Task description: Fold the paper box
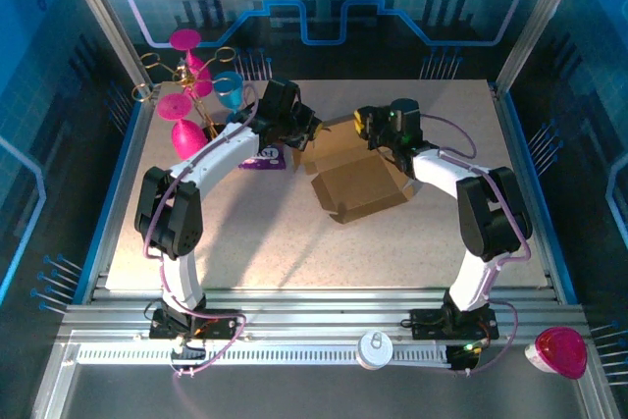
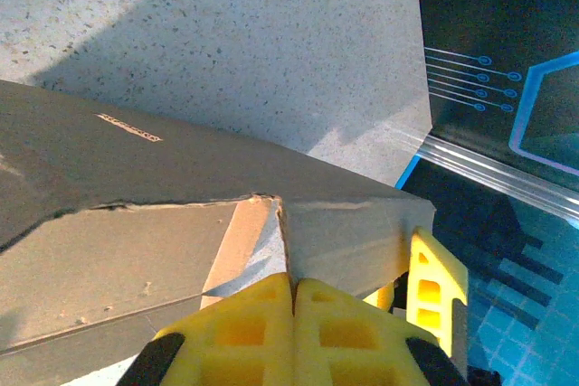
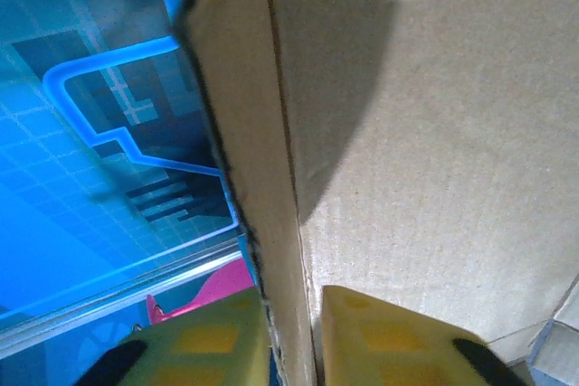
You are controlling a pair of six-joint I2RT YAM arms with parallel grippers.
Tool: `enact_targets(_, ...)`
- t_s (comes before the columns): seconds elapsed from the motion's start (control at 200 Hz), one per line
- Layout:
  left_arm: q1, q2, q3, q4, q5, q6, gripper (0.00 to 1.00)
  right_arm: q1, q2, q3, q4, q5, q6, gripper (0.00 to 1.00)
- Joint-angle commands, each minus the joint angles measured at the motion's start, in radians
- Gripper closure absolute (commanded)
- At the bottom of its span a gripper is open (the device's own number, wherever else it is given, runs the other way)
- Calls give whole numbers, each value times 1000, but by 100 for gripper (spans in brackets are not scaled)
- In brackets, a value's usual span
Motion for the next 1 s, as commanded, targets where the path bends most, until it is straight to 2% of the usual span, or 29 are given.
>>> enact_targets(0.0, 7, -14, 19, -9, 21, 31, 100, 20, 1, -2, -17, 24, -6, 85)
enact_targets(0.145, 9, -14, 20, -4, 24, 34, 100, 16, -2, -6, -32, 34, -5, 99)
enact_targets(0.19, 9, -17, 27, -7, 27, 52, 100, 16, -7, -8, -41, 38, 1, 100)
enact_targets(0.27, 8, -33, 51, -48, 13, 115, 70, 9, -20, 3, -100, 36, 4, 100)
enact_targets(0.325, 10, -59, 60, -88, -9, 178, 55, 1, -39, 19, -185, 27, 7, 100)
enact_targets(0.375, 17, -99, 49, -126, -38, 244, 46, -11, -56, 32, -243, 13, 10, 100)
enact_targets(0.42, 27, -148, 8, -137, -68, 292, 44, -21, -72, 42, -288, -1, 15, 100)
enact_targets(0.54, 82, -302, -222, -67, -85, 345, 49, -49, -120, 73, -417, -40, 36, 100)
enact_targets(0.66, 133, -387, -435, 26, -12, 328, 63, -65, -165, 94, -503, -50, 58, 100)
enact_targets(0.78, 124, -365, -556, 136, 63, 291, 73, -79, -194, 105, -547, -61, 97, 100)
enact_targets(0.901, 104, -309, -684, 370, 104, 199, 85, -94, -204, 115, -555, -73, 128, 100)
enact_targets(0.996, 82, -248, -736, 536, 117, 152, 89, -106, -207, 129, -563, -76, 143, 100)
